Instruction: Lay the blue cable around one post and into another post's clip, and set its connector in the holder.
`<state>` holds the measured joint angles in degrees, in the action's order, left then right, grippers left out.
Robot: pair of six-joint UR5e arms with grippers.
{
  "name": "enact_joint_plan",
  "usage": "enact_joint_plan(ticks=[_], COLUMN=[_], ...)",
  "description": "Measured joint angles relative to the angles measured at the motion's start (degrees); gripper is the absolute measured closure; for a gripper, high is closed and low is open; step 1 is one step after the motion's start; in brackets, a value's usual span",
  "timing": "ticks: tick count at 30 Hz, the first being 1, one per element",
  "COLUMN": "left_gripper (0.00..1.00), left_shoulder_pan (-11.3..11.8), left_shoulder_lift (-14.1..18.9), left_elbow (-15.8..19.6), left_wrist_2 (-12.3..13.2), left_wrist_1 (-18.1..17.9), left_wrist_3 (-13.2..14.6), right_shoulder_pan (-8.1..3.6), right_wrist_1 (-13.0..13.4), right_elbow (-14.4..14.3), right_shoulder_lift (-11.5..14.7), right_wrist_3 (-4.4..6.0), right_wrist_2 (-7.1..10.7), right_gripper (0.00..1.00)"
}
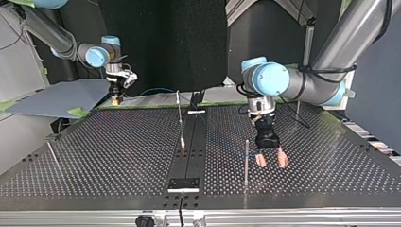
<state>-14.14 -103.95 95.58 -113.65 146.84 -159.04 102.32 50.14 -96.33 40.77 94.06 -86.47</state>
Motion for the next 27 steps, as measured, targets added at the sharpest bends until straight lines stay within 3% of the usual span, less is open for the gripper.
enact_joint_plan(ticks=[4, 7, 14, 23, 27], left_gripper=[0.0, 0.0, 0.0, 0.0, 0.0], left_shoulder_pan=[-0.1, 0.0, 0.2, 0.5, 0.5], left_shoulder_lift=[-1.2, -2.6, -3.6, -3.7, -3.8], left_elbow=[-0.5, -0.7, -0.7, -0.8, -0.8], left_wrist_2=[1.1, 1.8, 3.0, 4.7, 5.5], left_wrist_1=[0.1, -0.1, -1.4, -1.7, -1.7], left_wrist_3=[-0.3, -0.1, 0.4, 0.2, 0.0], right_shoulder_pan=[0.12, 0.12, 0.41, 0.27, 0.43], right_wrist_1=[-1.8, -3.2, -6.7, -9.5, -11.0], right_elbow=[-1.0, -2.3, -3.7, -3.4, -2.5], right_shoulder_lift=[1.8, 3.2, 6.7, 10.9, 12.6], right_wrist_3=[0.41, 1.36, 4.66, 7.54, 7.77], right_wrist_2=[-0.11, -0.56, -1.03, 1.35, 1.62], right_gripper=[1.0, 1.0, 1.0, 1.0, 1.0])
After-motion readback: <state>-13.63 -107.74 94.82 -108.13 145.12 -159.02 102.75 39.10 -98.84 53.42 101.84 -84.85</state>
